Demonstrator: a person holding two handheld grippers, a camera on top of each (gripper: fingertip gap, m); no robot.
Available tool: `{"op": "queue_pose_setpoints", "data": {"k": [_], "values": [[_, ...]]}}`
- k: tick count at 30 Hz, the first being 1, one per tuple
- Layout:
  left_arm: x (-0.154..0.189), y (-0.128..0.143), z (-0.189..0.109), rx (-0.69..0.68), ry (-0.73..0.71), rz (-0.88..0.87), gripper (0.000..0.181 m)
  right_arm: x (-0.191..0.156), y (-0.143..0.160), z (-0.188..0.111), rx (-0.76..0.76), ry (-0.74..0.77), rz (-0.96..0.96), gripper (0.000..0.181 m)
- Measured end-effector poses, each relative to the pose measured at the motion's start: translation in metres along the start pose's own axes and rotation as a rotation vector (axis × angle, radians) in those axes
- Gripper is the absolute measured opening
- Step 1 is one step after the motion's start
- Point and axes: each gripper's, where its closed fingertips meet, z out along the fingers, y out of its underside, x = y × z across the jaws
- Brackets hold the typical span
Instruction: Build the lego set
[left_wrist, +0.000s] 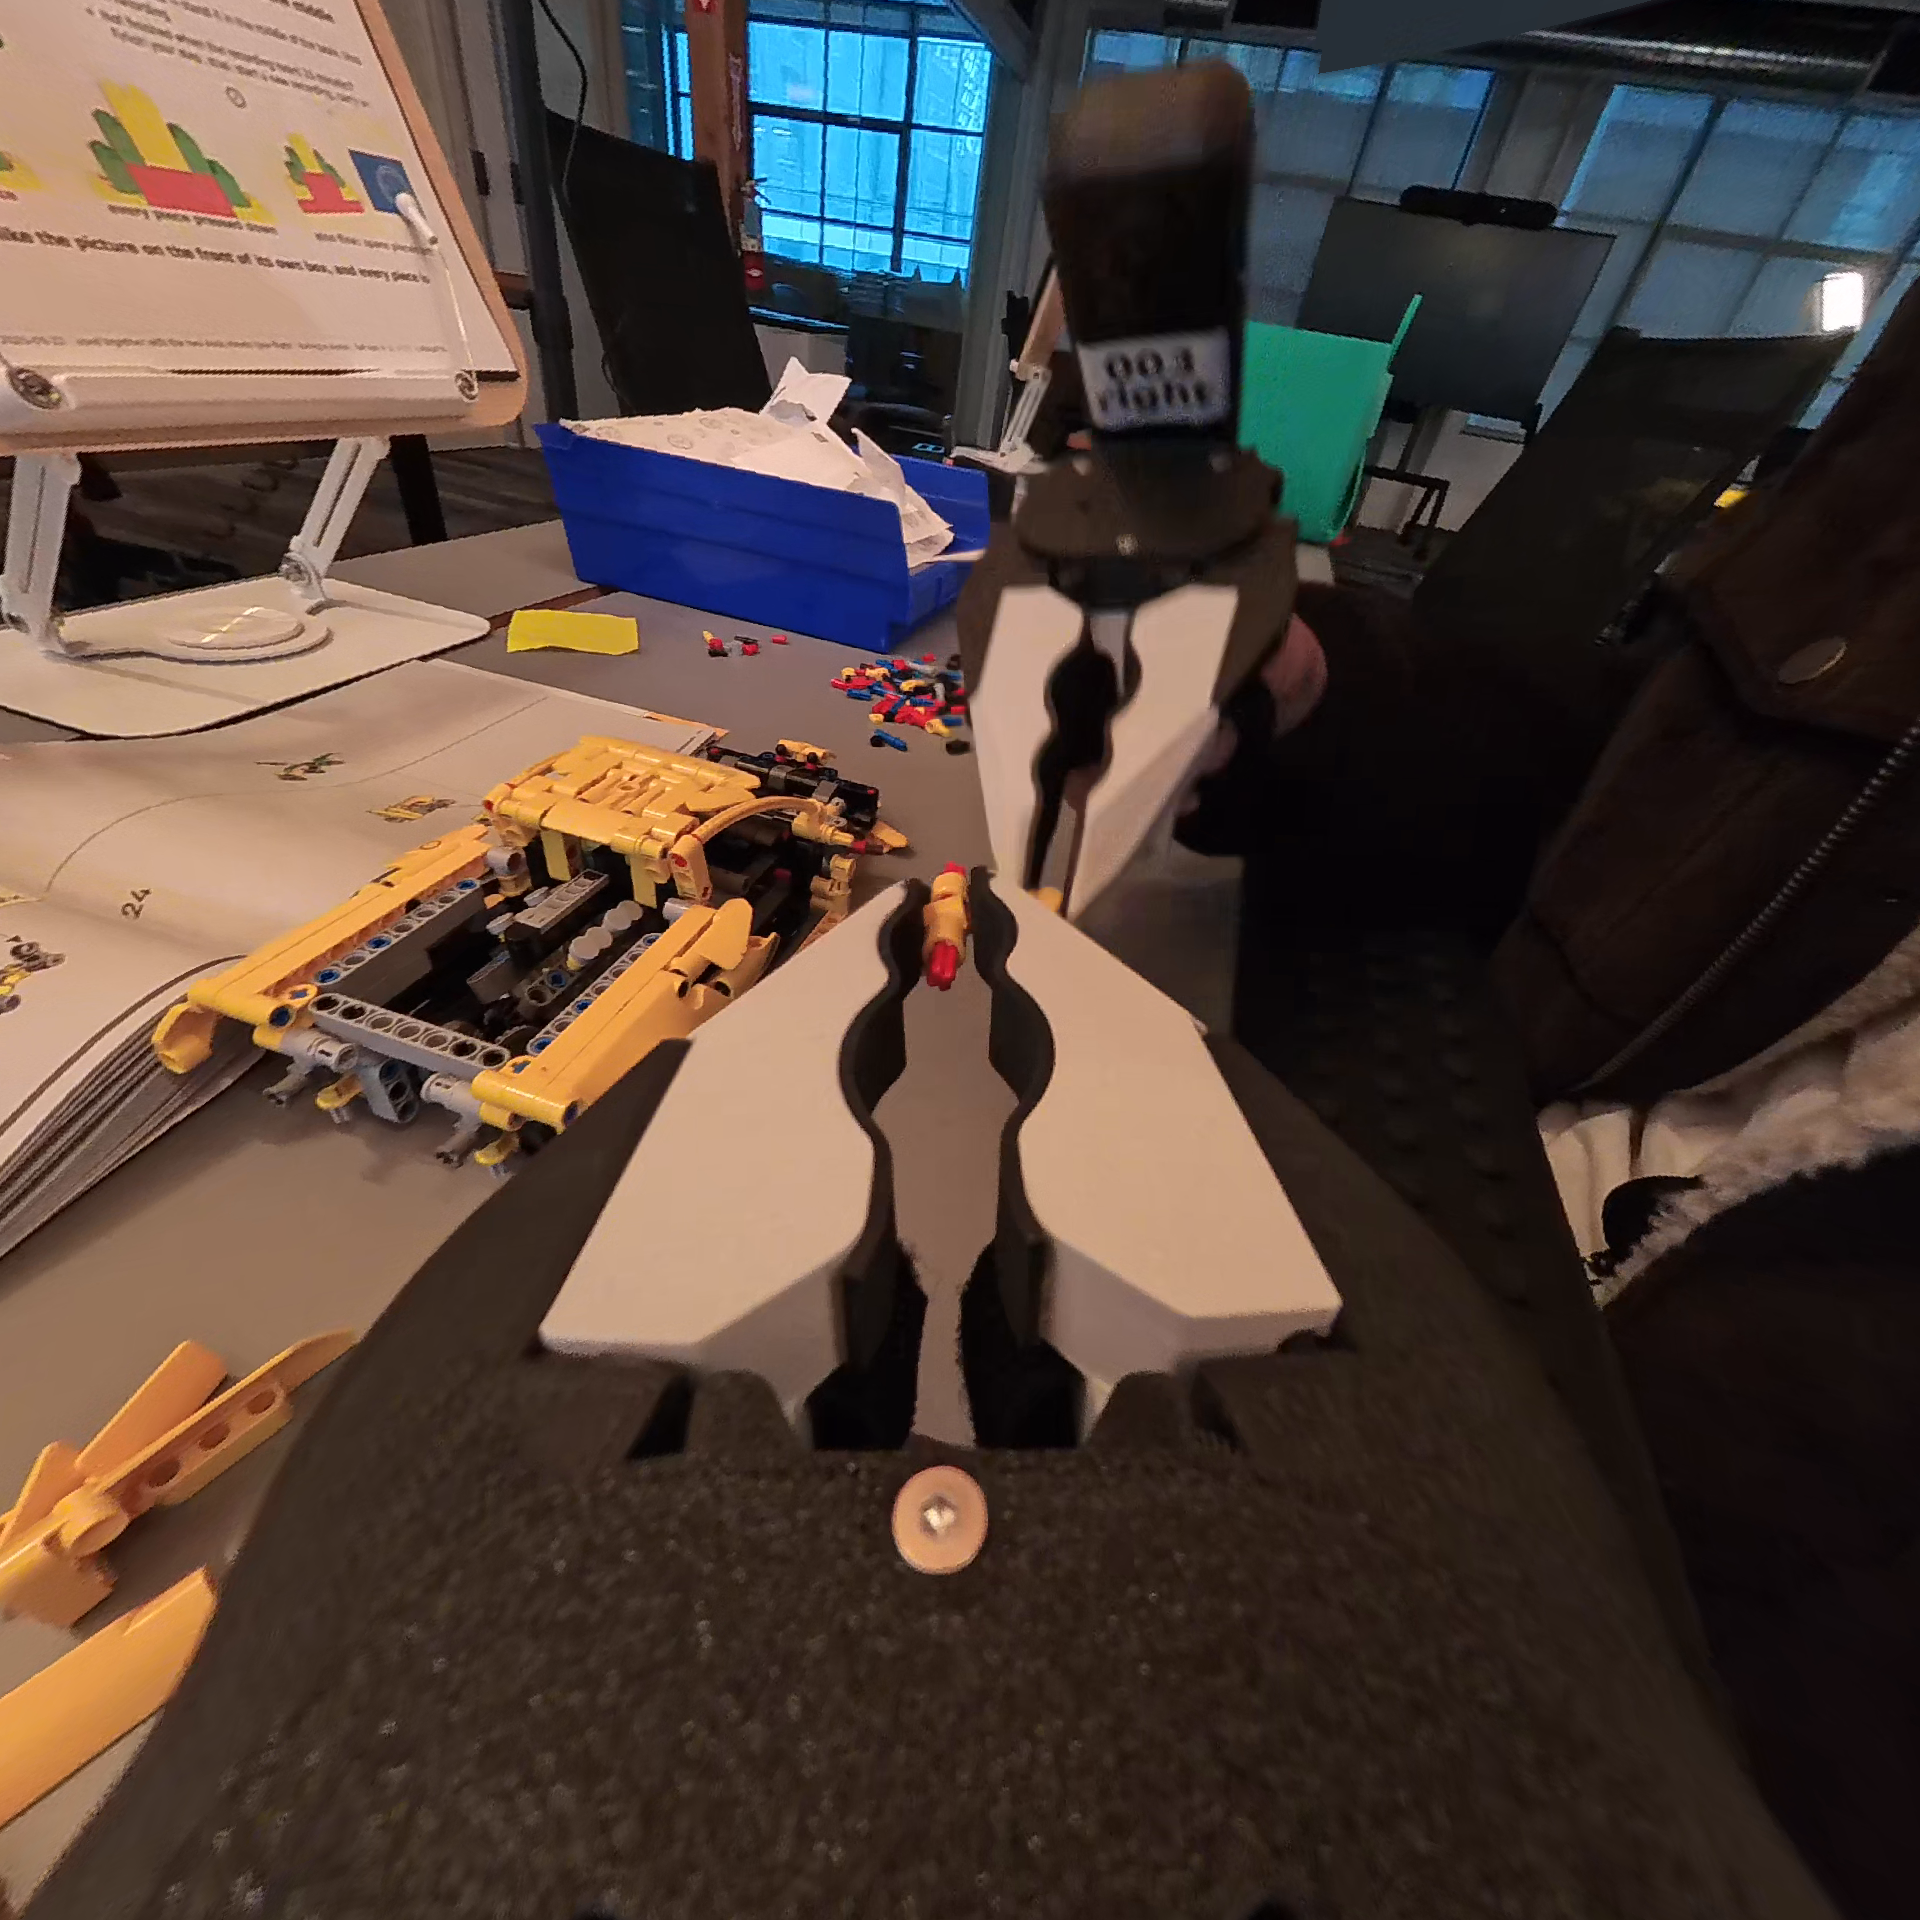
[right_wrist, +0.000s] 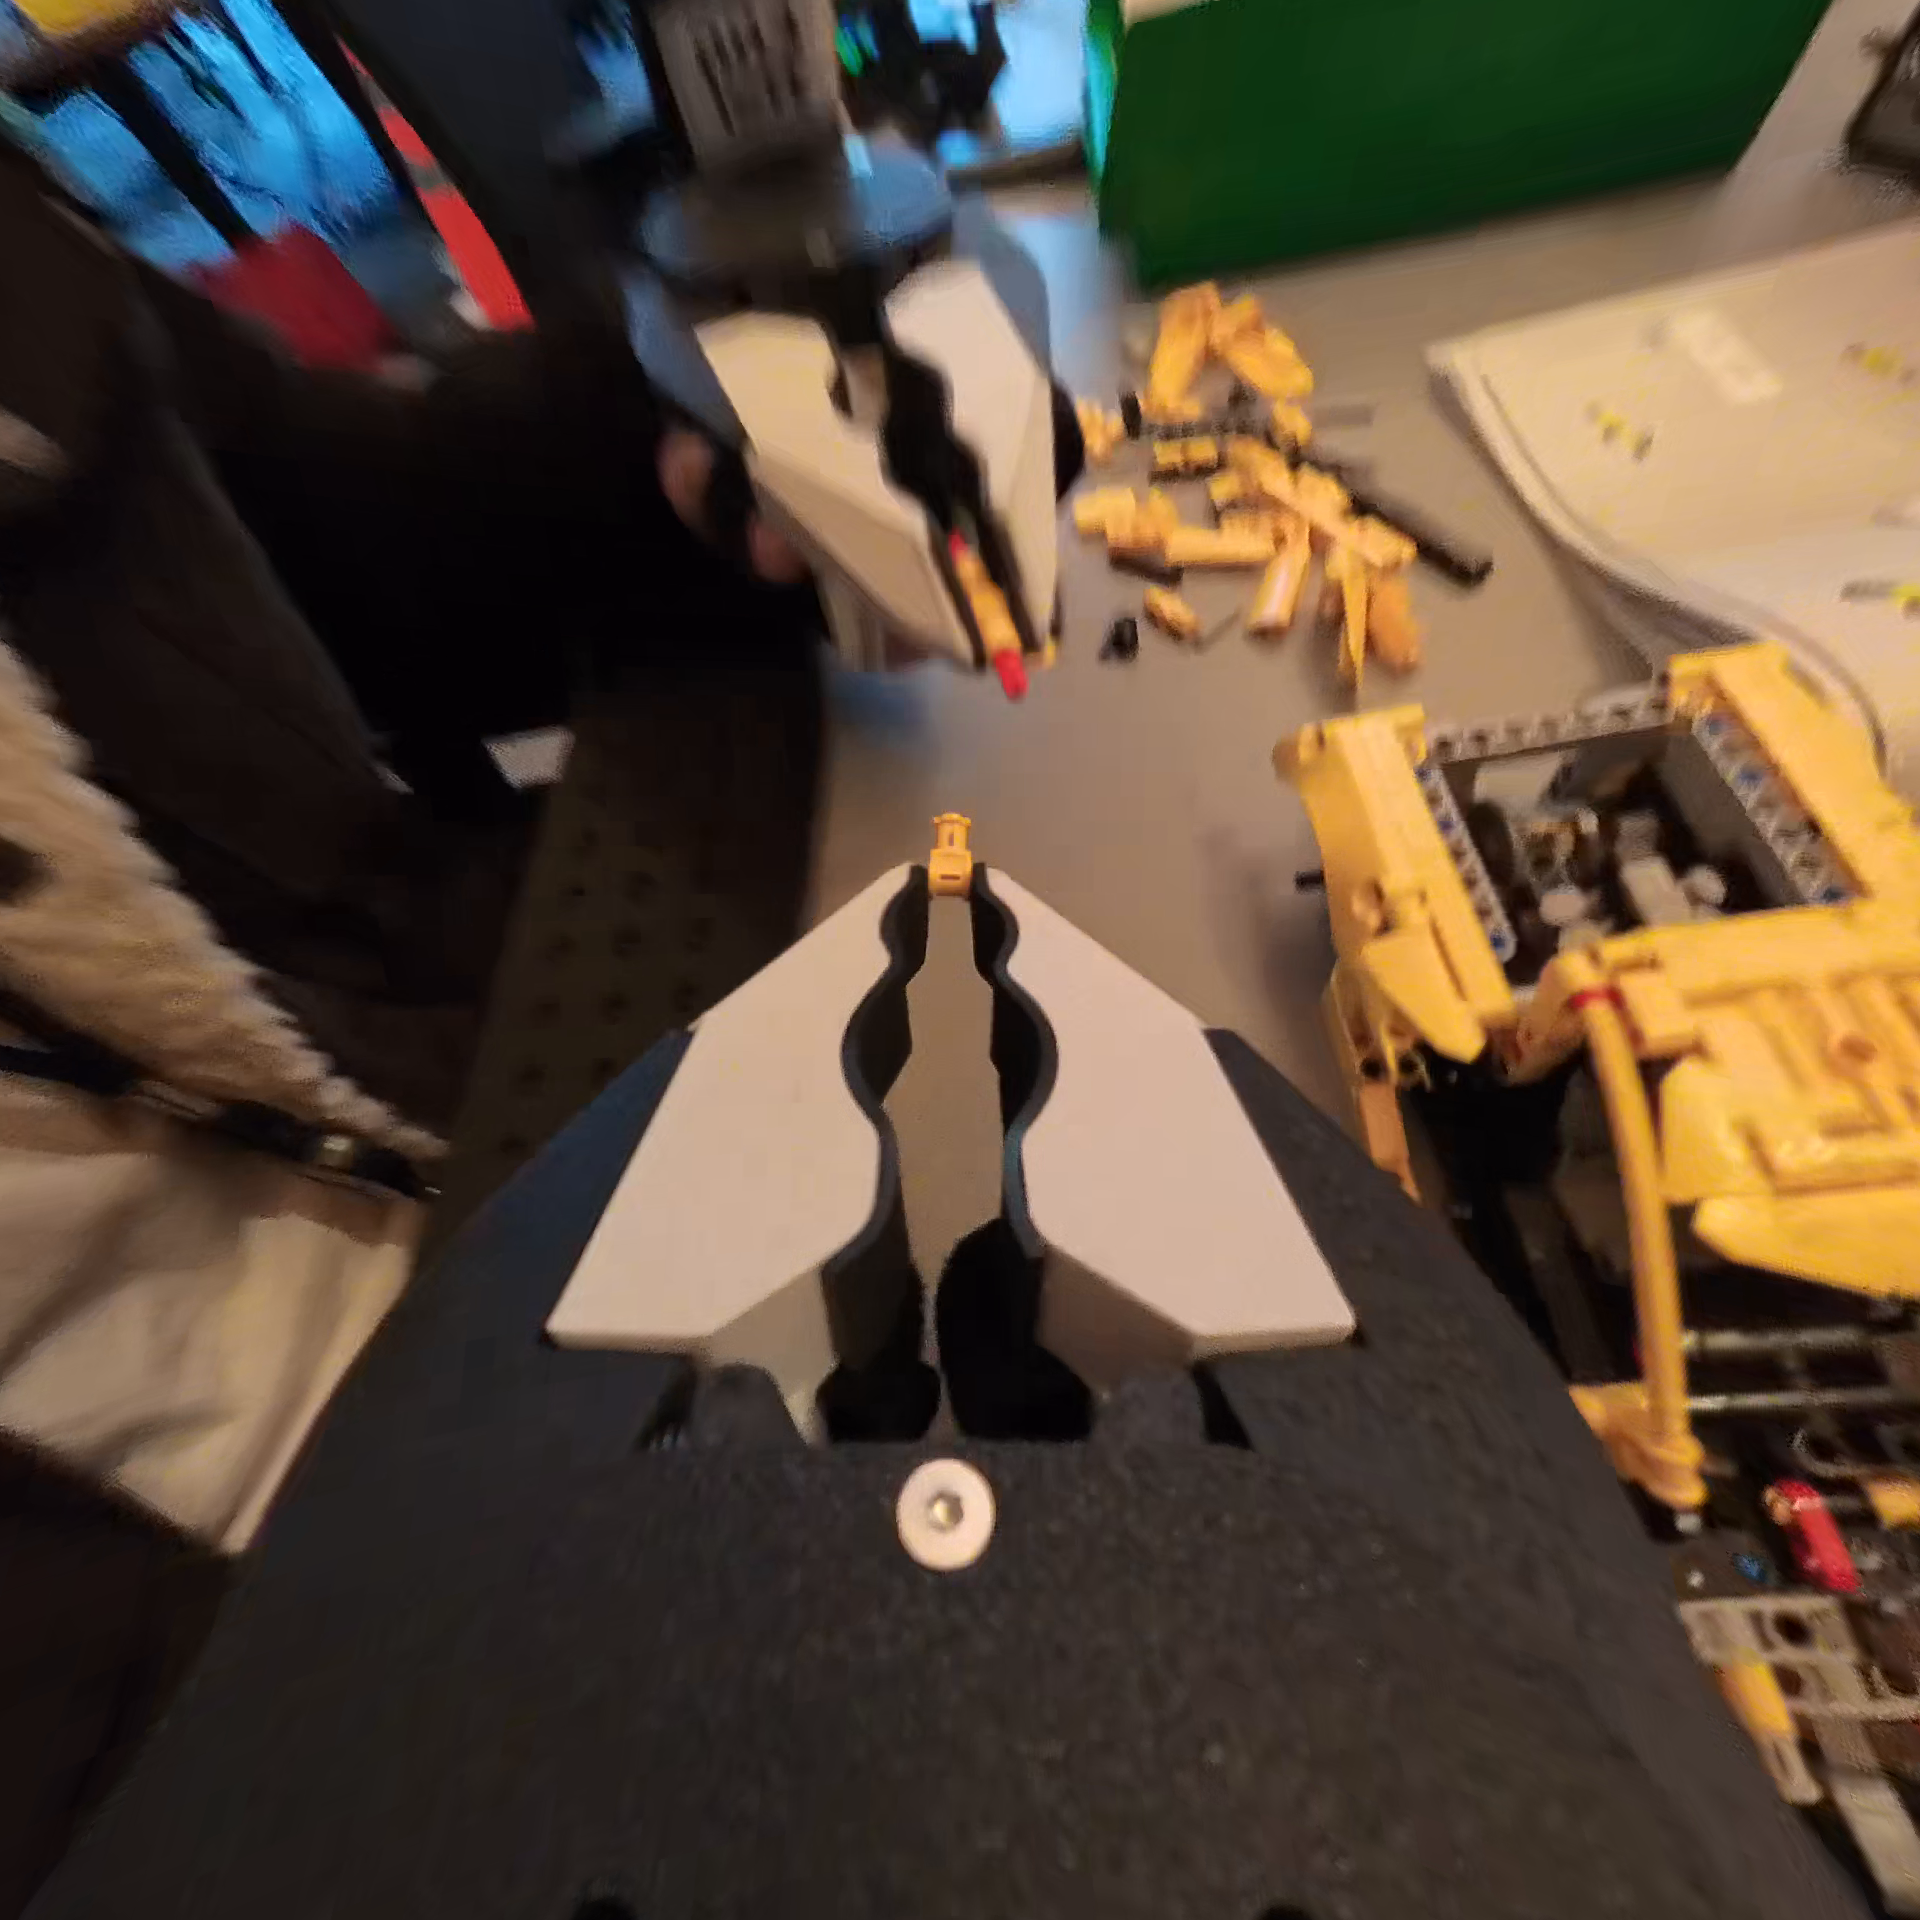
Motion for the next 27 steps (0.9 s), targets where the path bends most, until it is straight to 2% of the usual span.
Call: {"op": "queue_pose_setpoints", "data": {"k": [2, 5, 13, 27], "values": [[0.004, -0.003, -0.001, 0.018, 0.023, 0.0, 0.008, -0.005, -0.019, -0.009, 0.049, -0.063, 0.006, 0.007], [0.009, -0.007, -0.001, 0.04, 0.049, -0.006, 0.008, -0.01, -0.028, -0.01, 0.051, -0.119, -0.014, 0.007], [0.017, -0.005, 0.001, 0.025, 0.075, 0.019, 0.008, -0.004, -0.02, -0.005, -0.039, -0.105, -0.03, 0.007], [0.023, 0.006, 0.005, -0.033, 0.088, 0.067, 0.008, -0.007, -0.008, -0.002, -0.085, -0.138, -0.024, 0.007]]}}
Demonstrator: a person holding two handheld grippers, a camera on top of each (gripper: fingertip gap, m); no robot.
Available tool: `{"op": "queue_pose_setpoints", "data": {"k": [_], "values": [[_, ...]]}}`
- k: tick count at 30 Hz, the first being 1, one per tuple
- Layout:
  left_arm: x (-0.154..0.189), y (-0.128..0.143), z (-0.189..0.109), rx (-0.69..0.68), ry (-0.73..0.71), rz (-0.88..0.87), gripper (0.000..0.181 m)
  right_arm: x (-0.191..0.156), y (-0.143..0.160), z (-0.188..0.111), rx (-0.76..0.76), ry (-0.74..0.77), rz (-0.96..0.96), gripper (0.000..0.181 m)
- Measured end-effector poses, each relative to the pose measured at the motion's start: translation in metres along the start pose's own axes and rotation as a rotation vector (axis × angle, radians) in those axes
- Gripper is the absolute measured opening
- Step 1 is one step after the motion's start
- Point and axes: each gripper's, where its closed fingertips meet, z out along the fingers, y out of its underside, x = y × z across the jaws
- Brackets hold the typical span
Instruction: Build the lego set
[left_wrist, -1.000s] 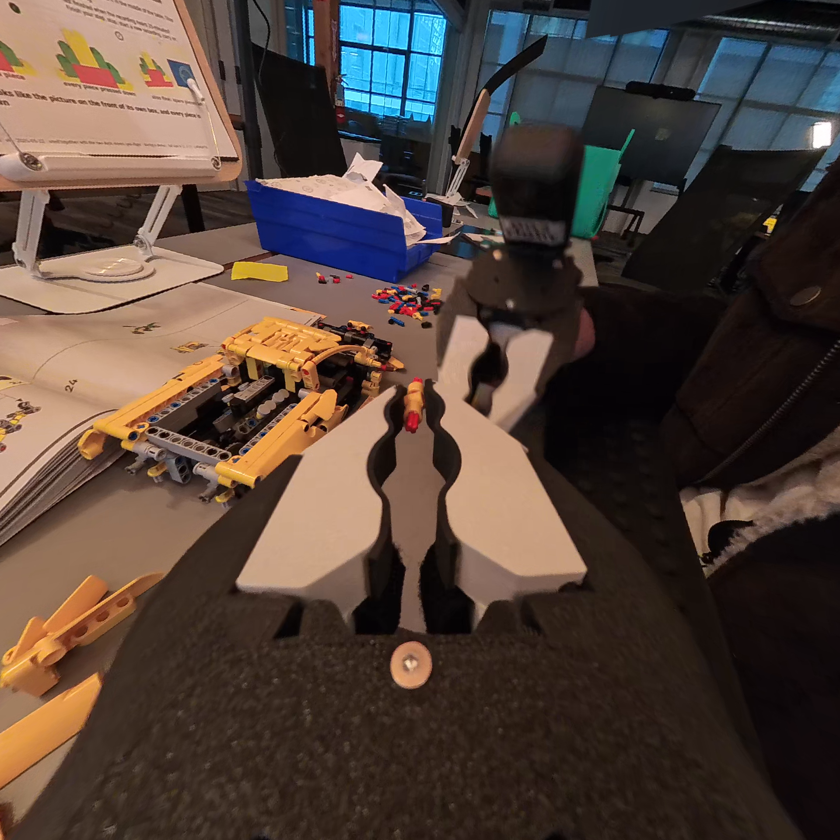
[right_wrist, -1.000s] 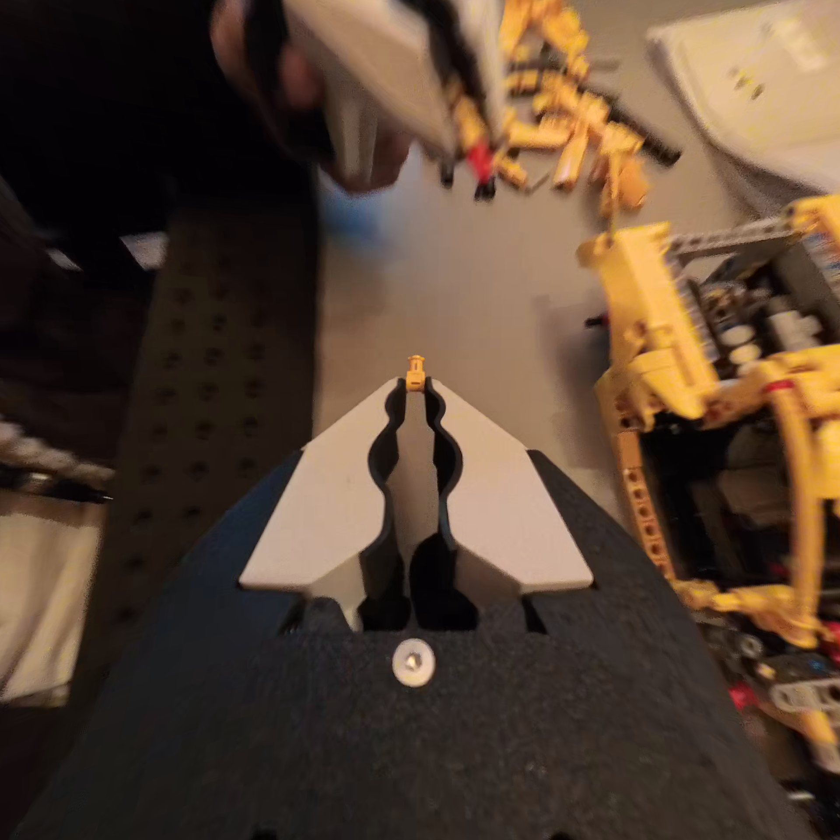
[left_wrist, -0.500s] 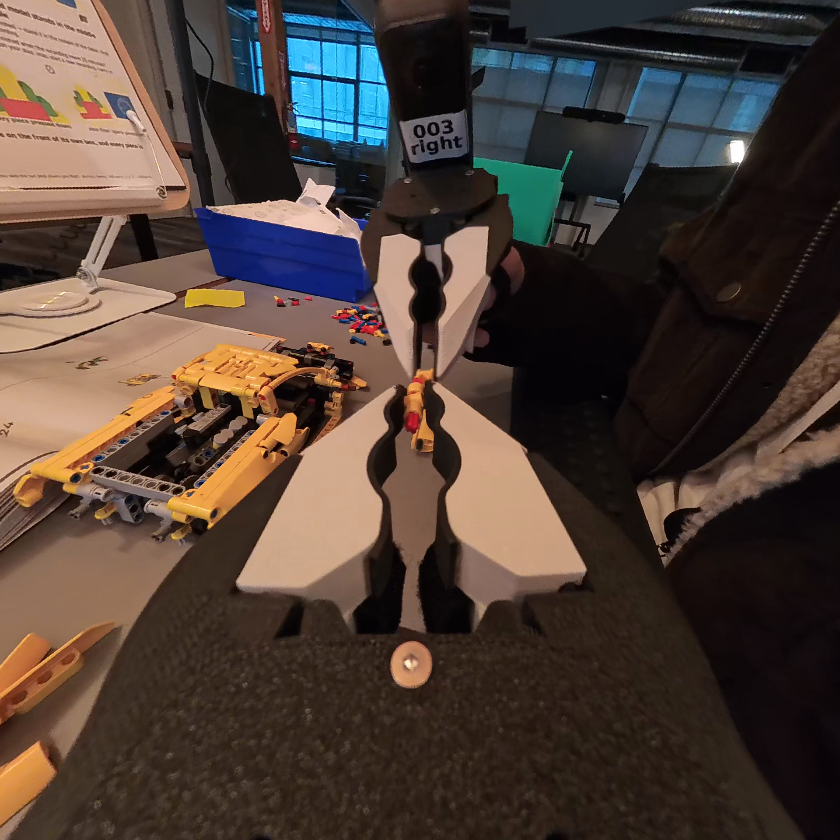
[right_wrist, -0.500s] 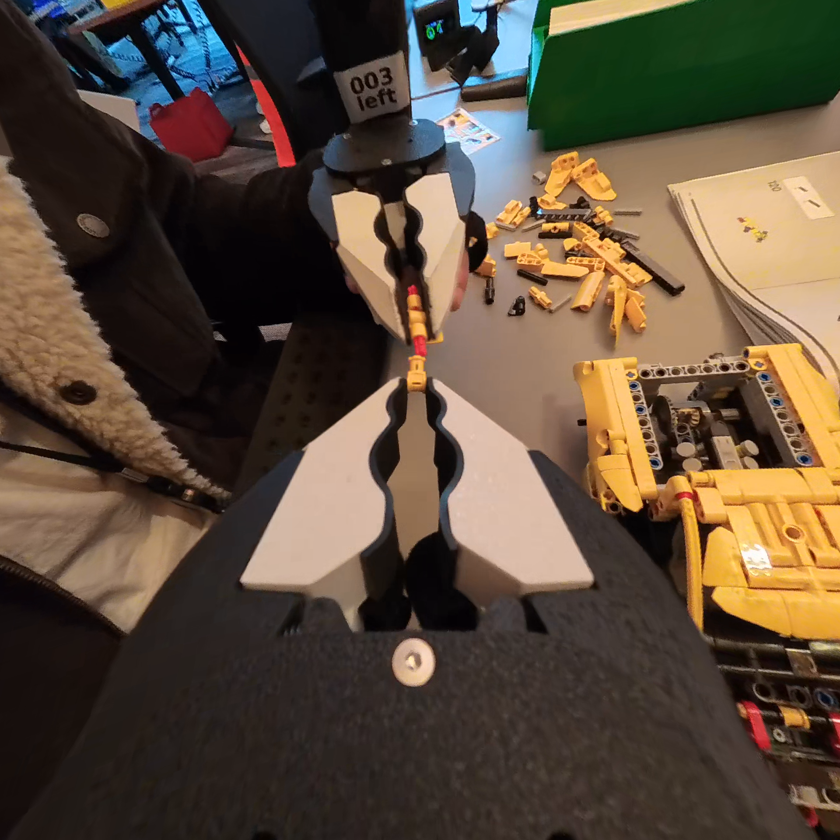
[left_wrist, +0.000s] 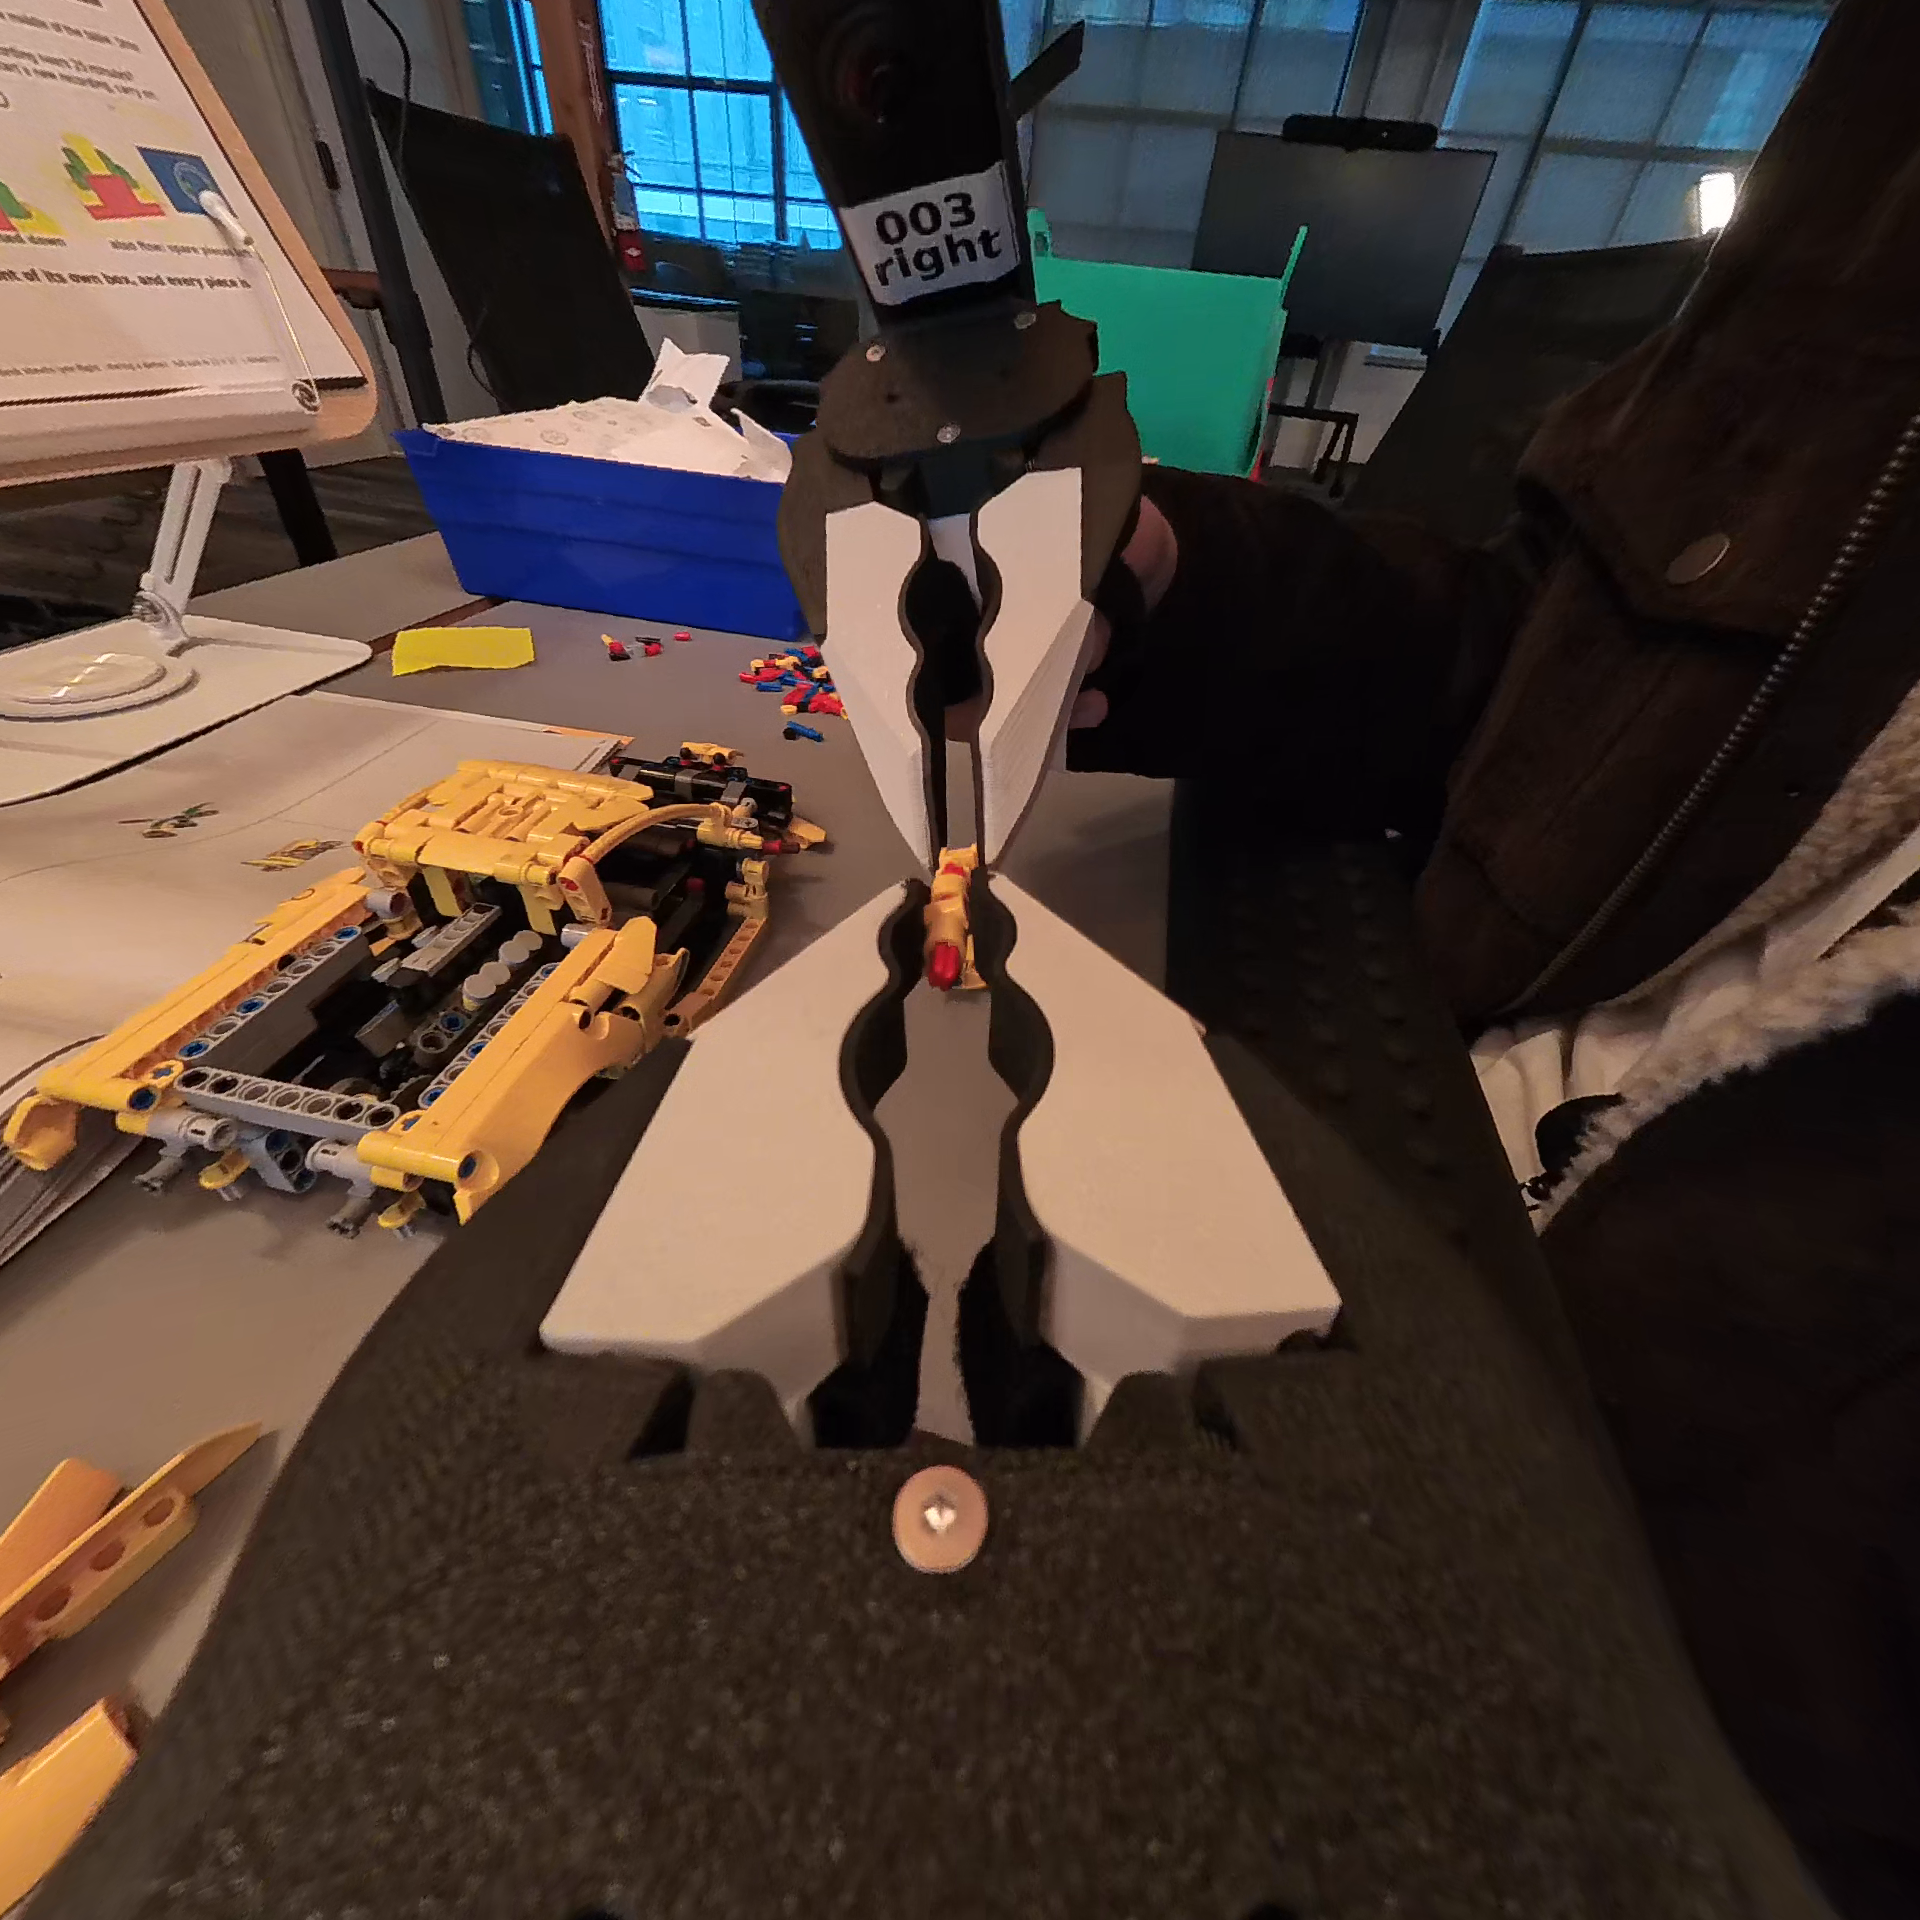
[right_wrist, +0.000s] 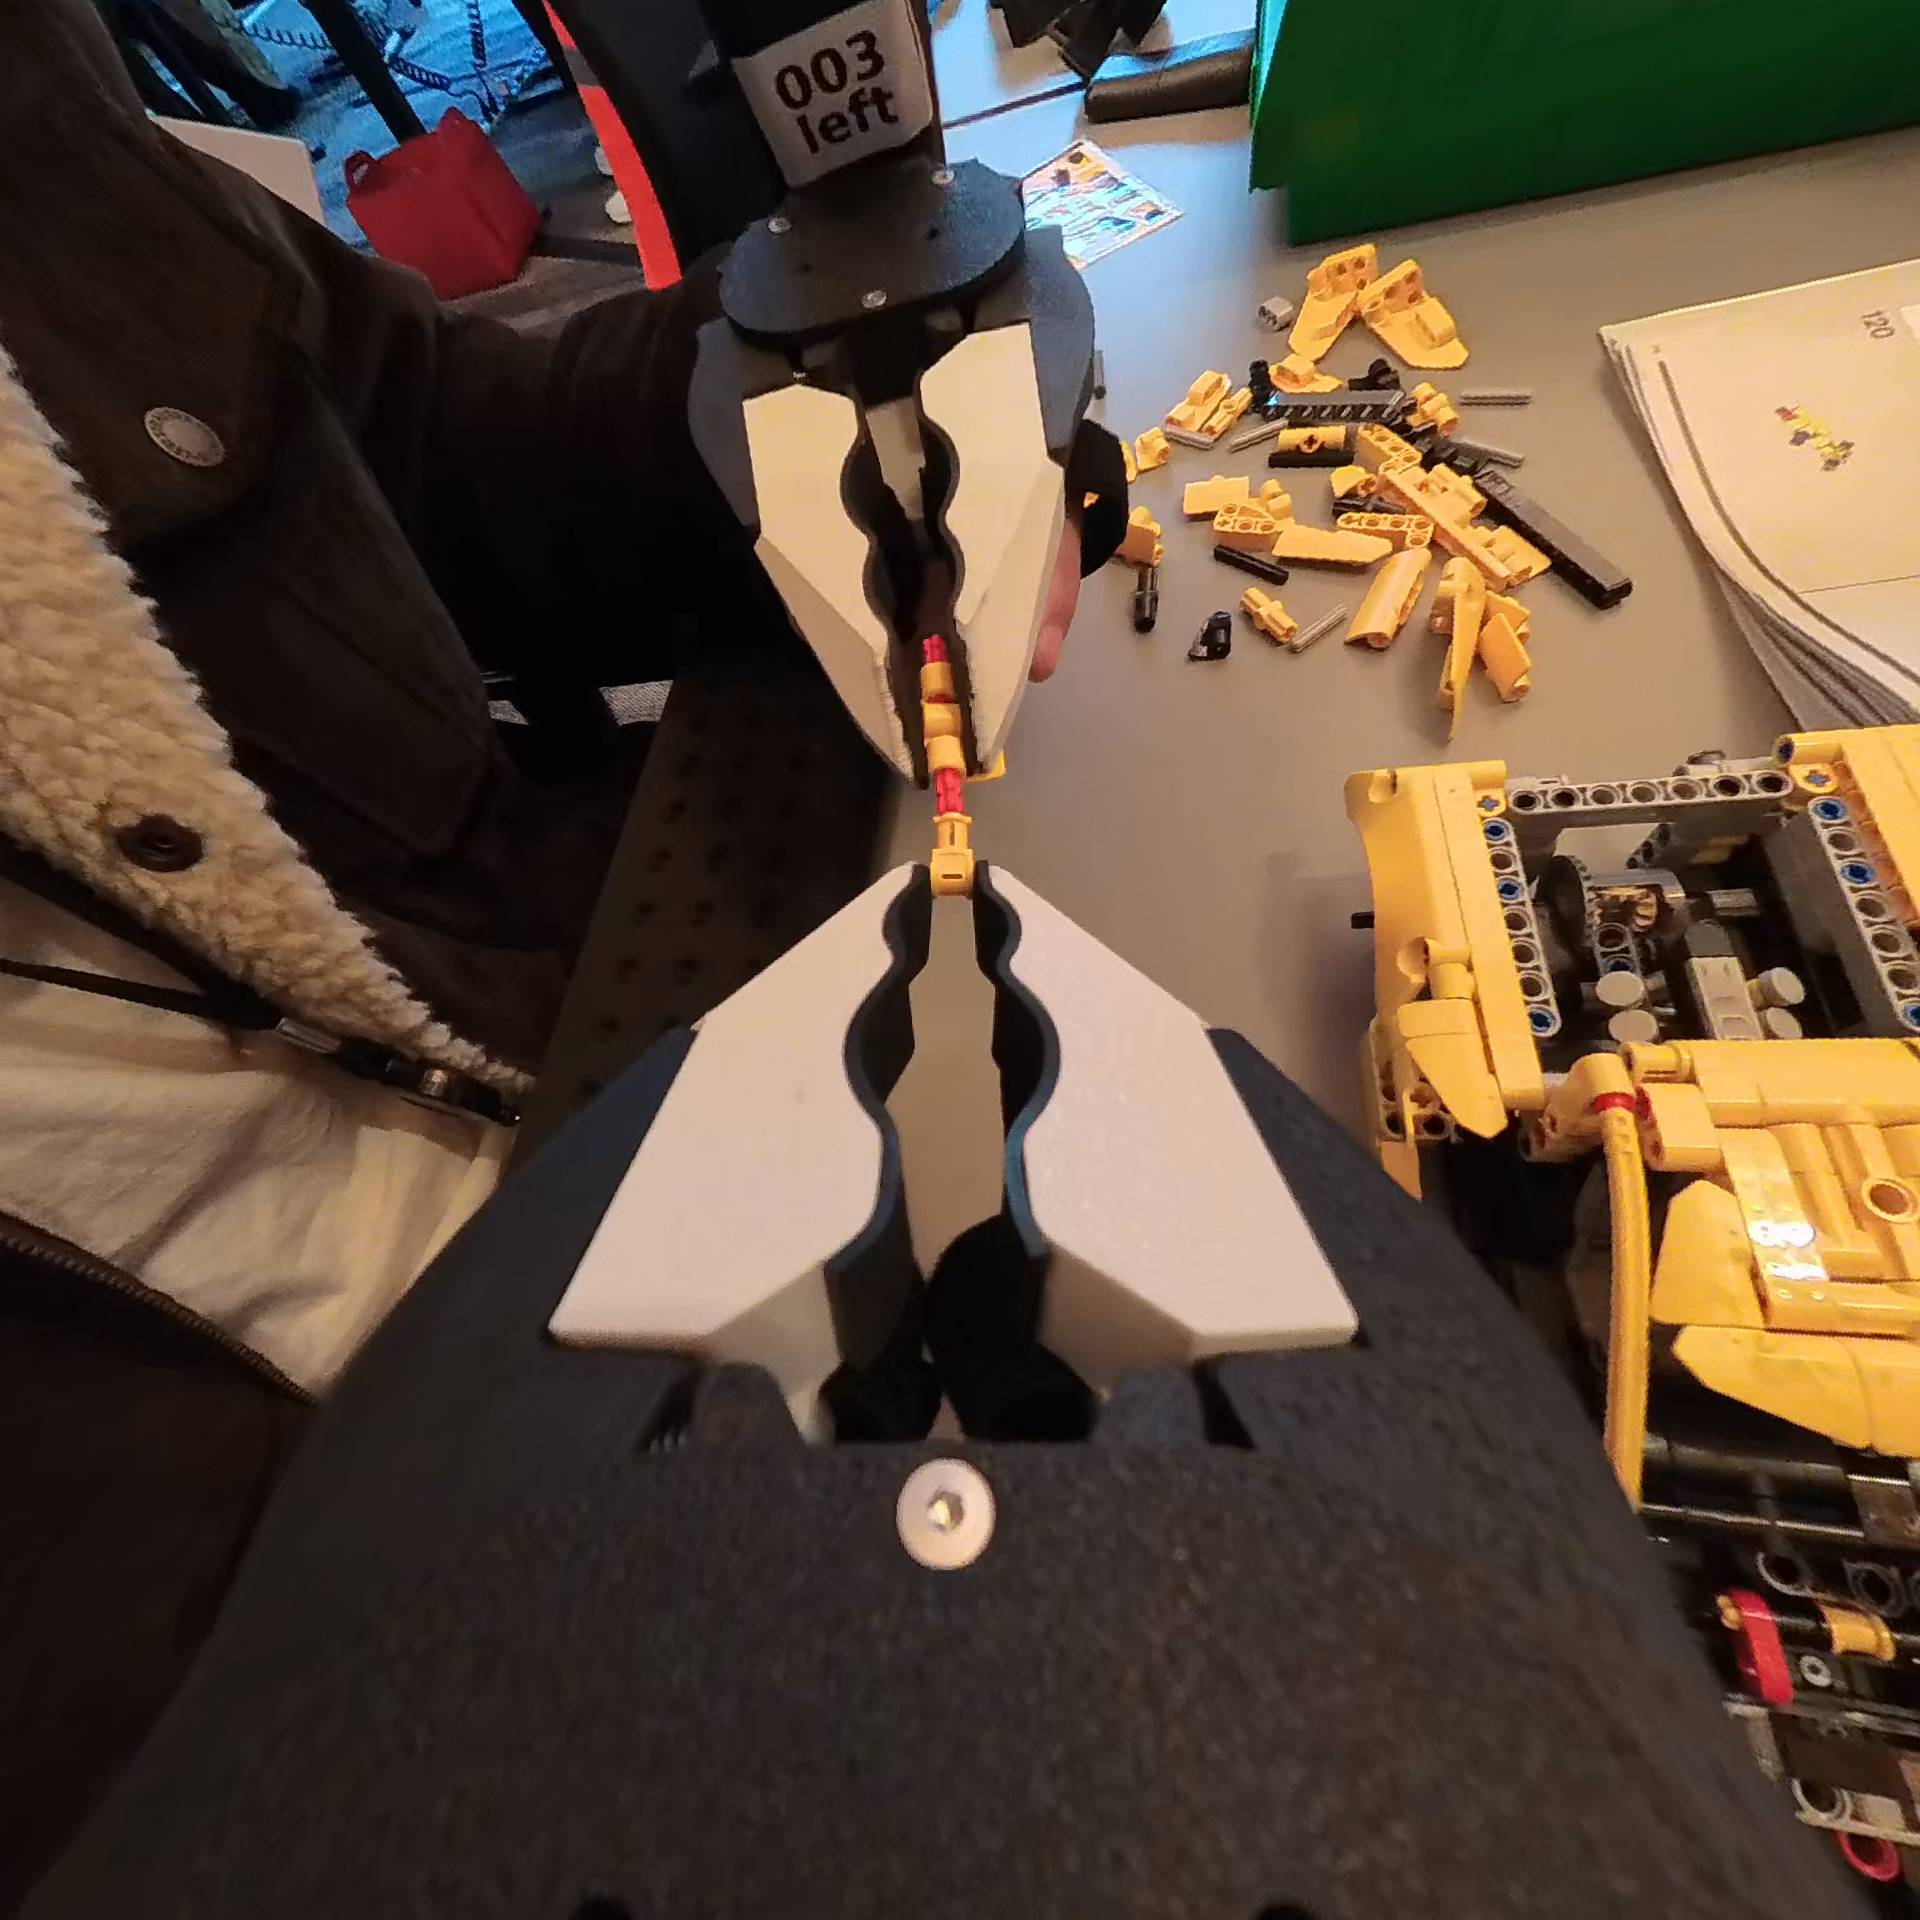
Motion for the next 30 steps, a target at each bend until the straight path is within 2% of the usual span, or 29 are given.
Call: {"op": "queue_pose_setpoints", "data": {"k": [13, 21, 28, 30], "values": [[0.007, 0.01, 0.004, -0.053, 0.034, 0.013, 0.008, -0.005, 0.009, 0.002, -0.009, -0.052, 0.005, 0.007], [0.004, 0.017, 0.007, -0.085, 0.01, 0.033, 0.008, 0.0, 0.014, 0.006, -0.026, -0.033, 0.0, 0.007], [-0.001, 0.006, 0.005, -0.023, -0.016, 0.016, 0.008, 0.002, 0.0, 0.002, 0.133, -0.094, 0.067, 0.006], [0.0, 0.01, 0.006, -0.041, -0.014, 0.02, 0.008, 0.003, 0.002, 0.004, 0.128, -0.091, 0.068, 0.006]]}}
